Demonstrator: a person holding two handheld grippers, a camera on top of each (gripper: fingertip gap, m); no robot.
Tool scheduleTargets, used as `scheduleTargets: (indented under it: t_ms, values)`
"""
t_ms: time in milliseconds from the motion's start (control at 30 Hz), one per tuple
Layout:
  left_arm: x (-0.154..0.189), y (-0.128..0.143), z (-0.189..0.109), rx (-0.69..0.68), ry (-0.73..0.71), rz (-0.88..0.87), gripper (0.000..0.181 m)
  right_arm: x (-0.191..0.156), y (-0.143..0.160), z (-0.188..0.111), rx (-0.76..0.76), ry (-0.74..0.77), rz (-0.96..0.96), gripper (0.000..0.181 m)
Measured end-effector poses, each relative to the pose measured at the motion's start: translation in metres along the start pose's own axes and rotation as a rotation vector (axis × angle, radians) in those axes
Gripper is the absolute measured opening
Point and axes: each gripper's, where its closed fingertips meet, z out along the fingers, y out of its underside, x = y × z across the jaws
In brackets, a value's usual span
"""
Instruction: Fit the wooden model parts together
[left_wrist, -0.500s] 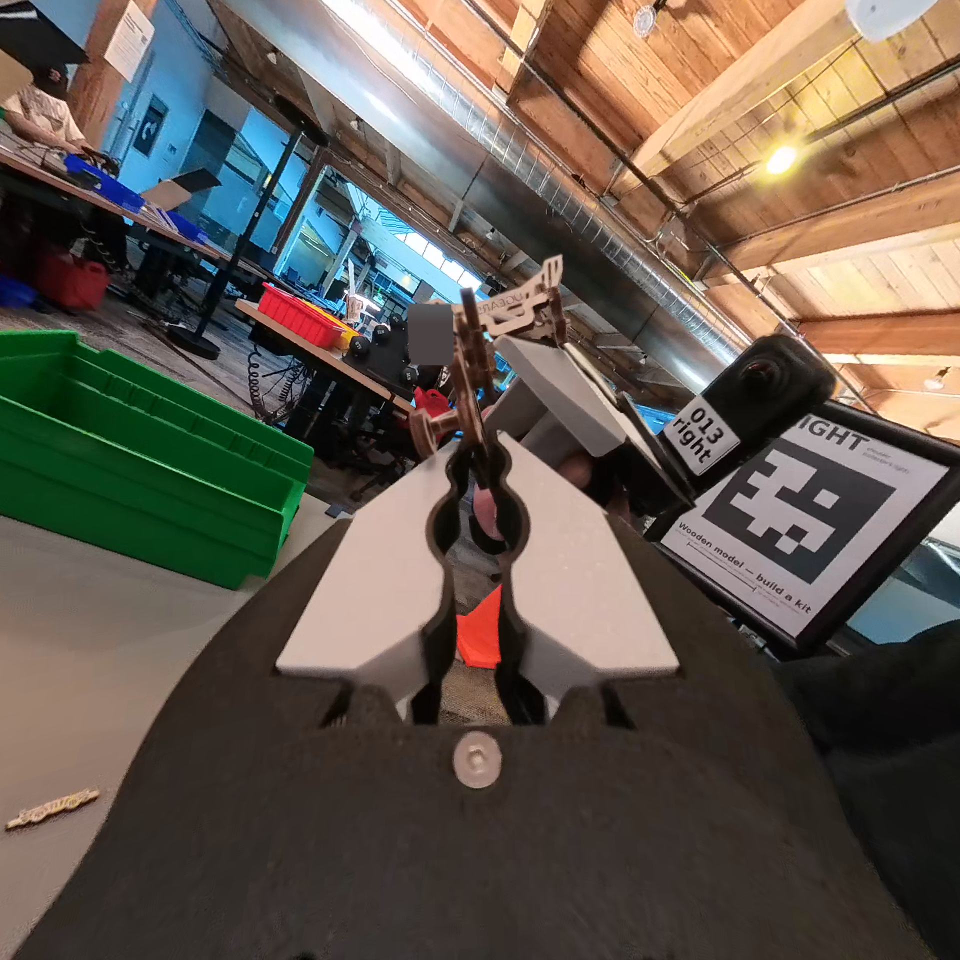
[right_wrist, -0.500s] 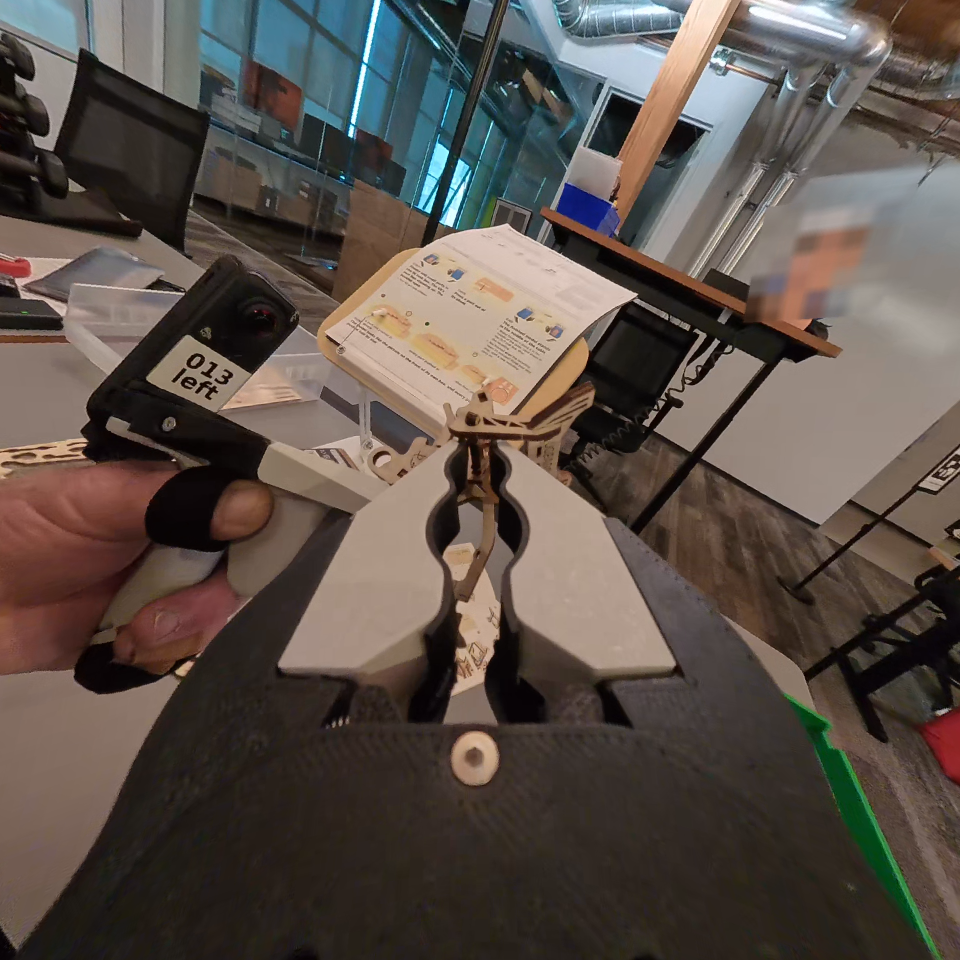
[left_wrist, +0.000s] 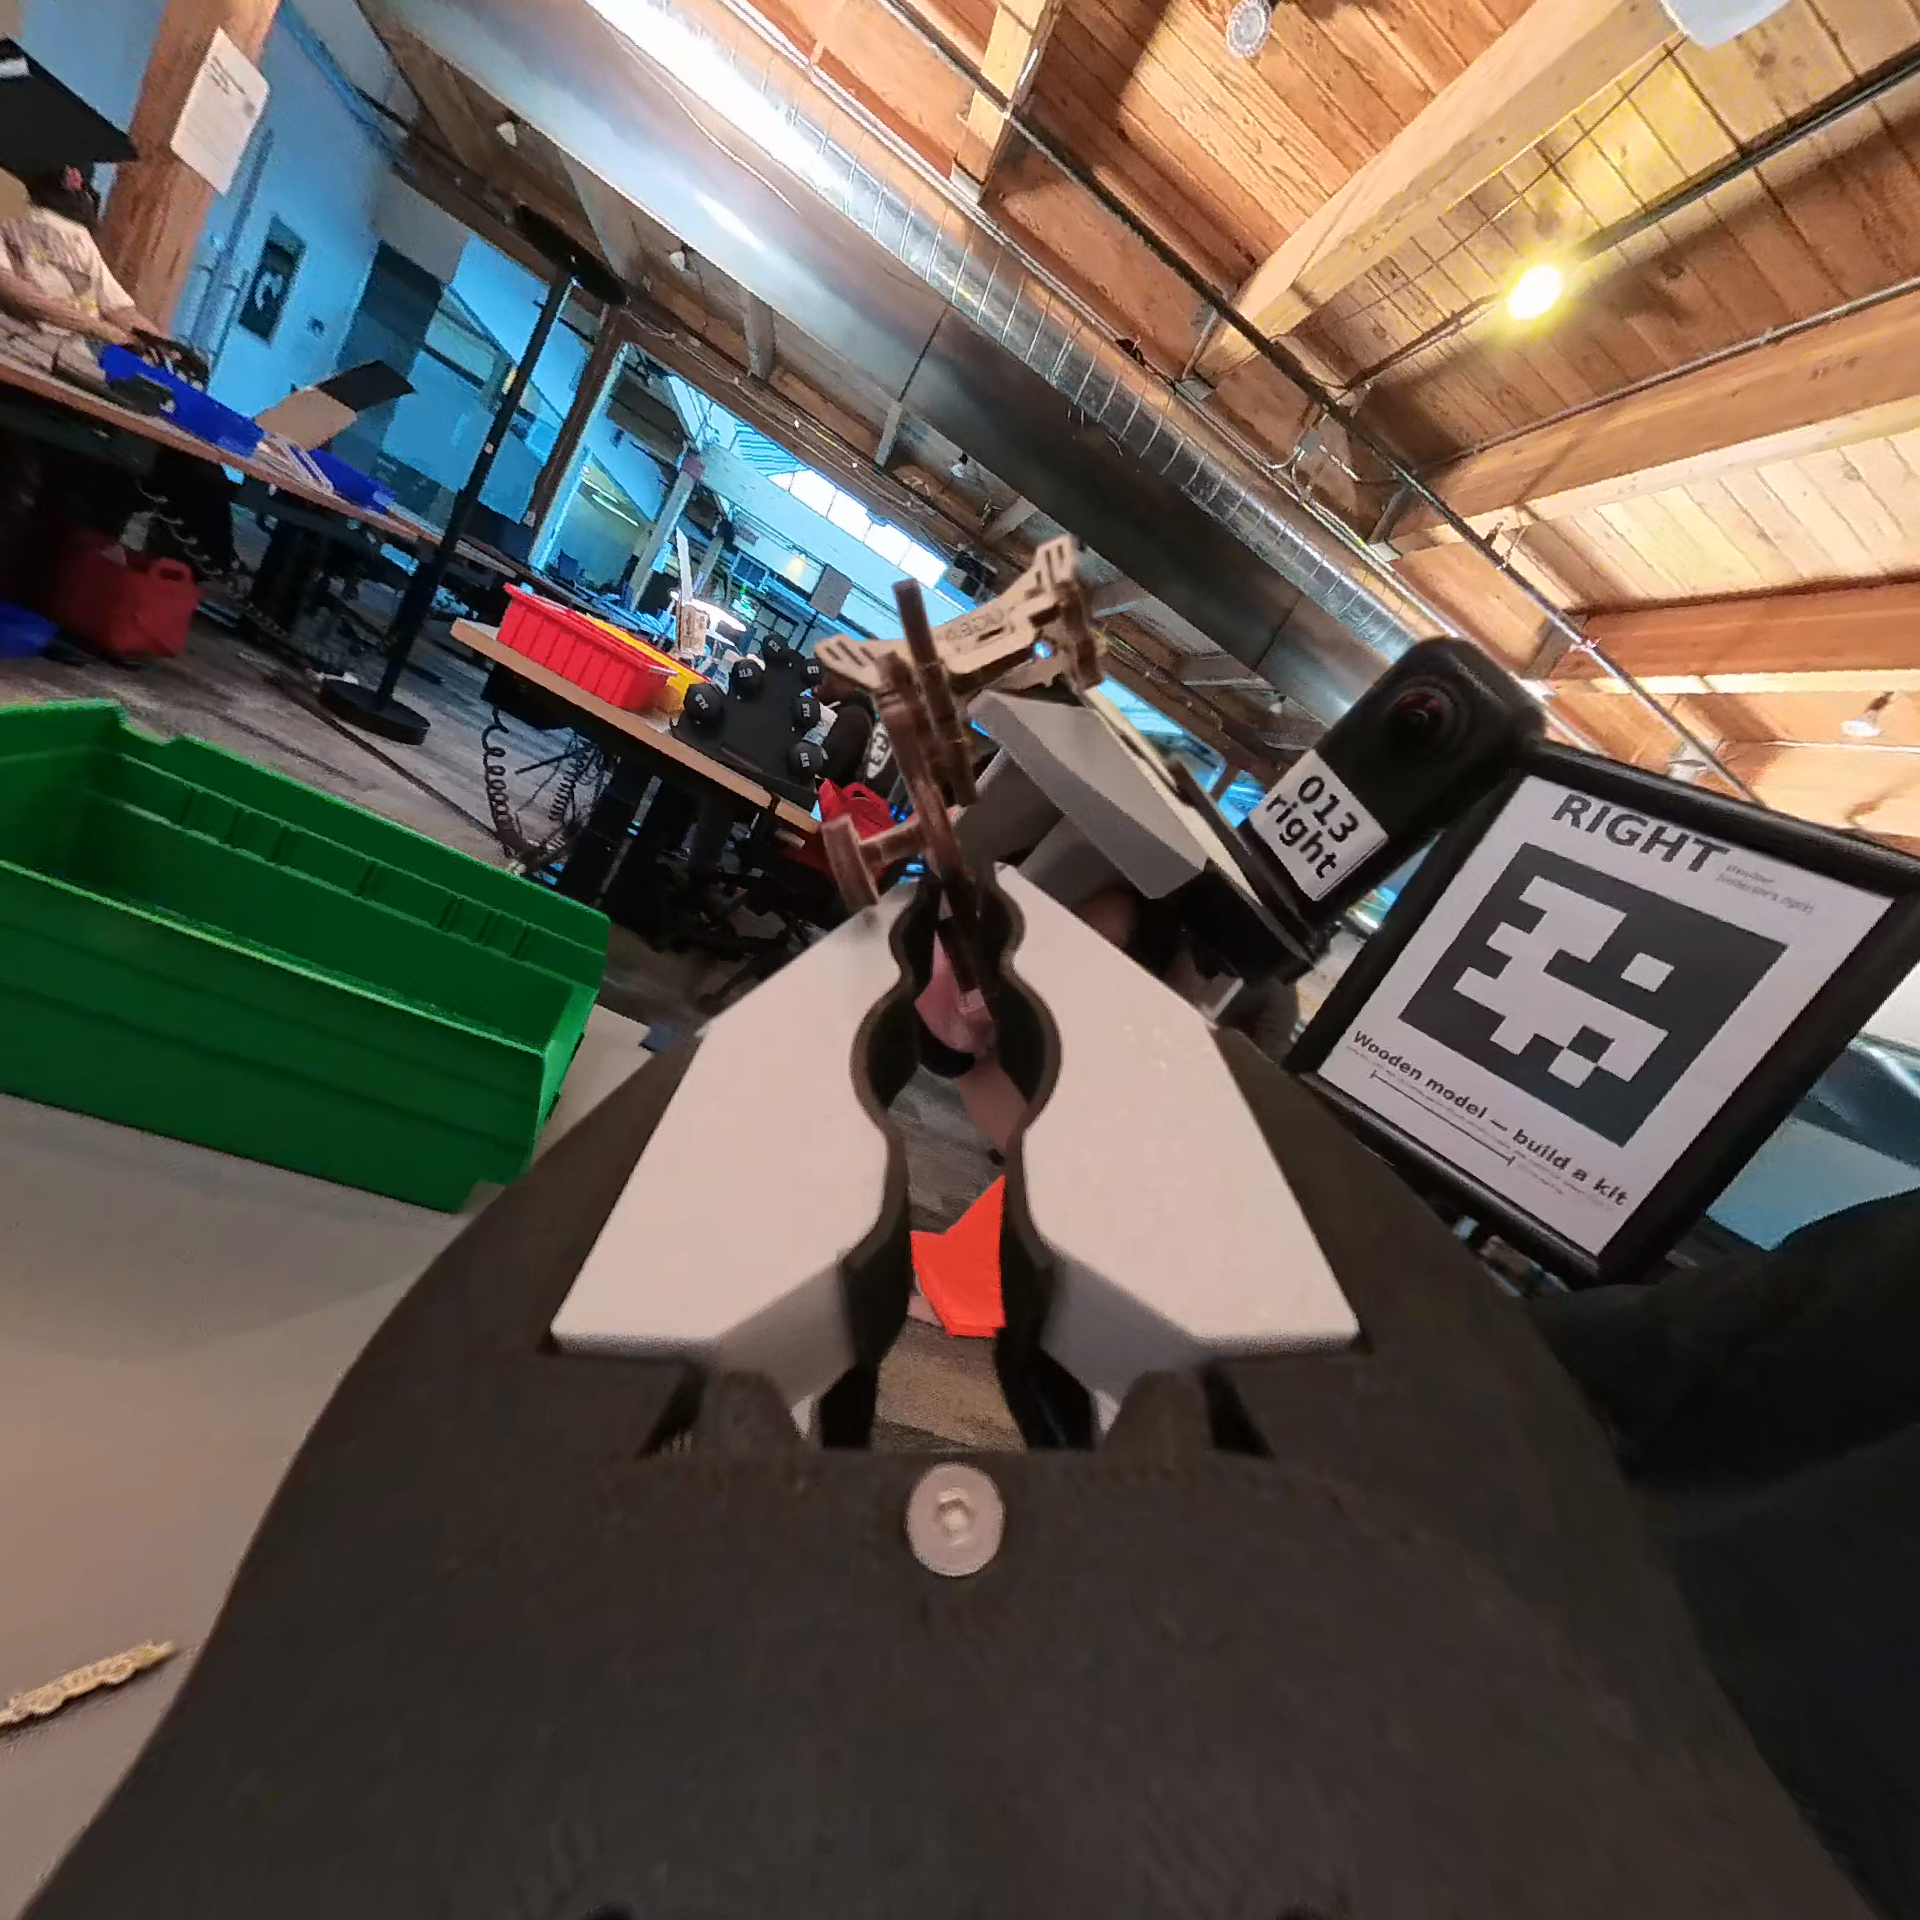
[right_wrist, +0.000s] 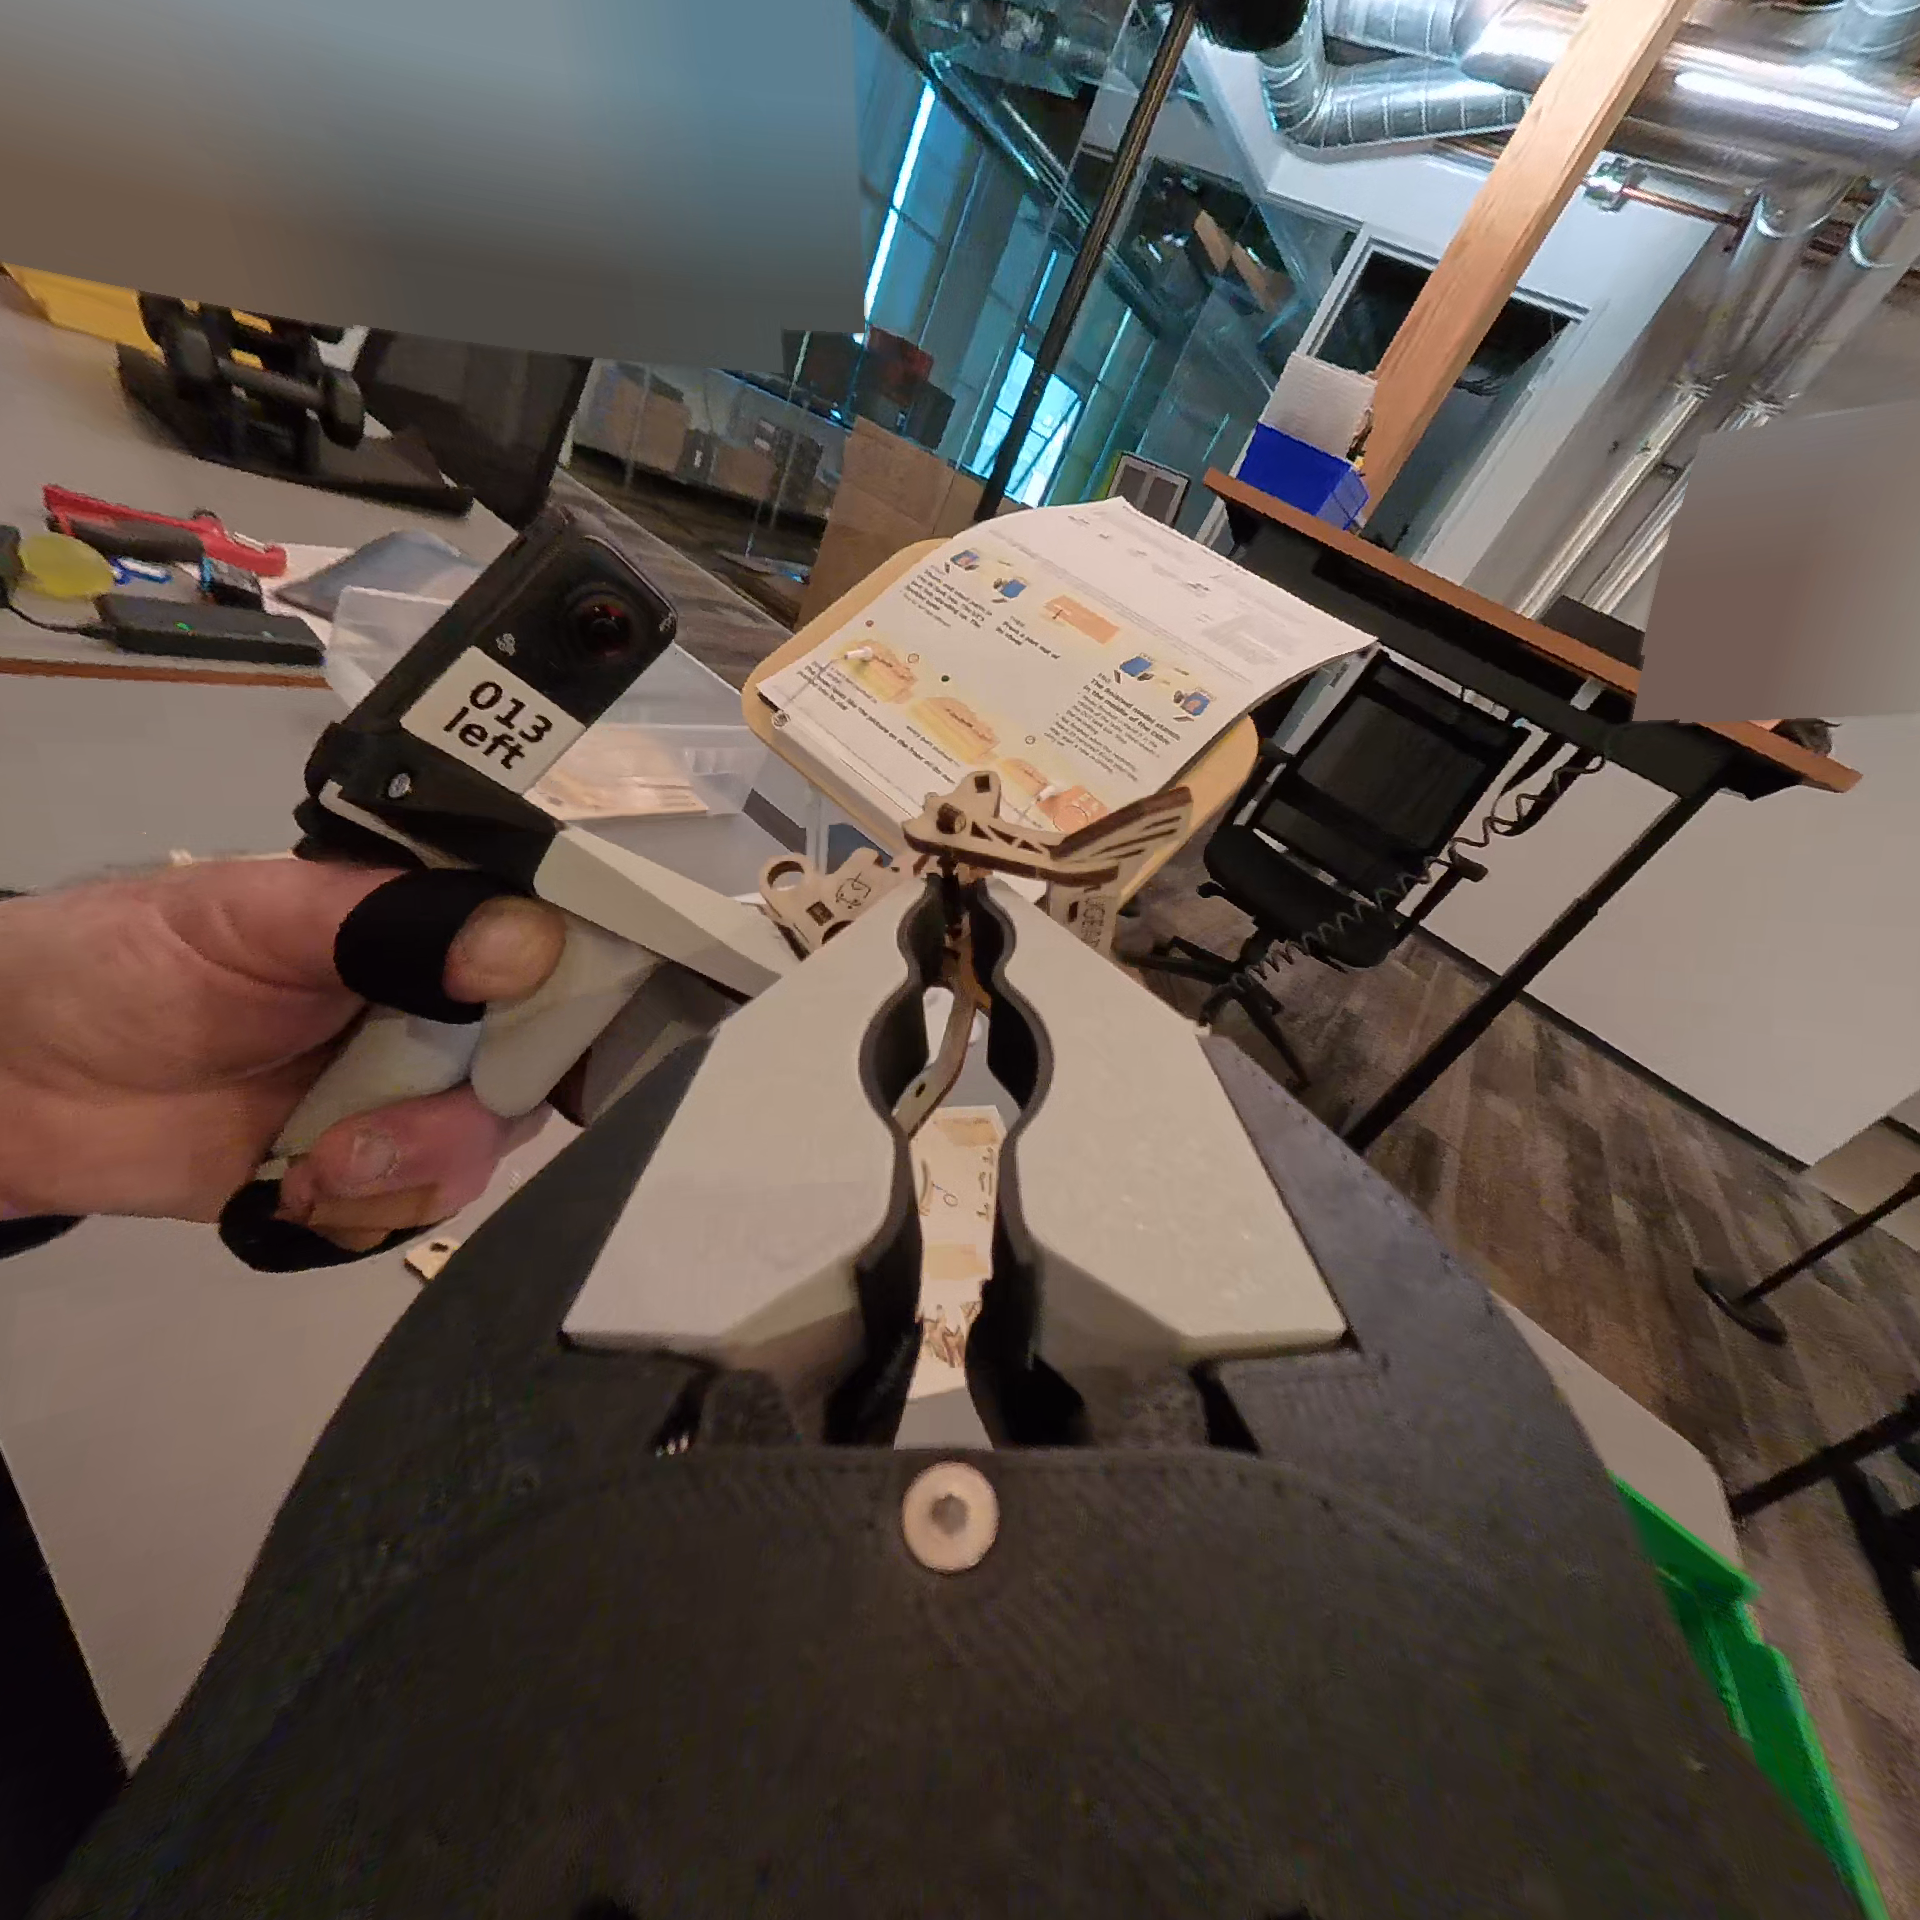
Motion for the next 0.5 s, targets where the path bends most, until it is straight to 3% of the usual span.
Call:
scheduleTargets:
  t_ms: [67, 200, 333, 500]
  values:
    - [0.002, -0.003, 0.000, 0.005, 0.008, 0.006, 0.006, 0.001, 0.000, -0.001, 0.007, -0.003, 0.018, 0.000]
    - [0.000, -0.016, -0.007, 0.057, 0.017, -0.006, 0.033, 0.002, -0.004, -0.001, 0.021, -0.009, 0.036, 0.001]
    - [-0.001, -0.022, -0.009, 0.056, 0.013, 0.009, 0.018, -0.001, -0.005, 0.003, 0.007, -0.009, 0.001, 0.001]
    - [-0.003, -0.029, -0.013, 0.079, -0.013, 0.019, 0.017, -0.002, -0.010, 0.007, 0.000, 0.016, -0.044, 0.001]
